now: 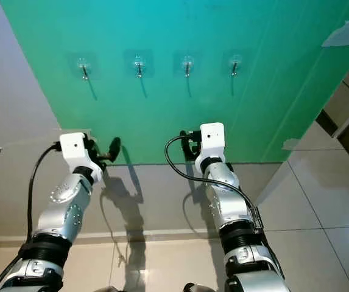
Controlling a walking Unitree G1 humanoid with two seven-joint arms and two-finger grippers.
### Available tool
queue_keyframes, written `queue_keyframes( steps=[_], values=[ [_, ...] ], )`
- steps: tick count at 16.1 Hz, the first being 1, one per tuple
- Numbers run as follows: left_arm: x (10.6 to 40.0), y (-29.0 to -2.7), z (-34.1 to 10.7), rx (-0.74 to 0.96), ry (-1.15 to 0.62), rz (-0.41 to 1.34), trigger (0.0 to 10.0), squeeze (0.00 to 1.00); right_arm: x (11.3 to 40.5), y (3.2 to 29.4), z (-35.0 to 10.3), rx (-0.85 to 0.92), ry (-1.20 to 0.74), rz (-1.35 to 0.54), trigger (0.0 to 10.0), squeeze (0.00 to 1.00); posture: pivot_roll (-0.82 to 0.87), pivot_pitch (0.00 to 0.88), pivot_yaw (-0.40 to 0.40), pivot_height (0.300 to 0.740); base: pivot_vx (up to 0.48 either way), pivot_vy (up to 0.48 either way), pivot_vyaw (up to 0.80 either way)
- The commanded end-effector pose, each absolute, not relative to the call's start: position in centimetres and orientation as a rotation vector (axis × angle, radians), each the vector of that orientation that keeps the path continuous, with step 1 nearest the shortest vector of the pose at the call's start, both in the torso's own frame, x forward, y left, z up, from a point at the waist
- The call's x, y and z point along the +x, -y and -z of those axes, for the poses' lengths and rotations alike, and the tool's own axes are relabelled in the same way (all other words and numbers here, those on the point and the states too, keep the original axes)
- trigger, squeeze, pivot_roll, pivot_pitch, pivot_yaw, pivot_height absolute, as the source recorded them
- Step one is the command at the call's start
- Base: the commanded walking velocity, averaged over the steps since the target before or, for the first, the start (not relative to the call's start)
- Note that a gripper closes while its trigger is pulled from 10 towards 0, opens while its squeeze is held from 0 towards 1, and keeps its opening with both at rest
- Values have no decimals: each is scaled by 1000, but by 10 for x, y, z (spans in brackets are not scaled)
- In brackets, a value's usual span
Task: Hang keys on a hook
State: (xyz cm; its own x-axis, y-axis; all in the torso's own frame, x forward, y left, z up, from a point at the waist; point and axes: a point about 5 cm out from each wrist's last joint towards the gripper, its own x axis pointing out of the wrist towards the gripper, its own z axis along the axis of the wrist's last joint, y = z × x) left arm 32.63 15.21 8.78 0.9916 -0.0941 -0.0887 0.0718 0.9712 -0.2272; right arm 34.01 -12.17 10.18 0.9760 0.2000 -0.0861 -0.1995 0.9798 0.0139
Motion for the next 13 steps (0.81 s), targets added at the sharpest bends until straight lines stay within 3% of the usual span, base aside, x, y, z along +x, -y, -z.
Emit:
queue_keyframes(
  steps=[1, 9, 13],
  values=[
    [328, -153, -94, -229, -76, 77, 10000, 0, 341, 121, -98, 4, -123, -199, 10000, 0, -28, 0, 6, 740, -480, 0, 0],
    [329, -152, -93, -235, -69, 58, 10000, 0, 339, 127, -94, 2, -135, -186, 10000, 0, -40, 0, 10, 740, -303, 0, 0],
    [330, -154, -94, -247, -70, 54, 10000, 0, 339, 127, -97, -15, -124, -187, 10000, 0, -46, 0, 12, 740, 0, 0, 0]
  ],
)
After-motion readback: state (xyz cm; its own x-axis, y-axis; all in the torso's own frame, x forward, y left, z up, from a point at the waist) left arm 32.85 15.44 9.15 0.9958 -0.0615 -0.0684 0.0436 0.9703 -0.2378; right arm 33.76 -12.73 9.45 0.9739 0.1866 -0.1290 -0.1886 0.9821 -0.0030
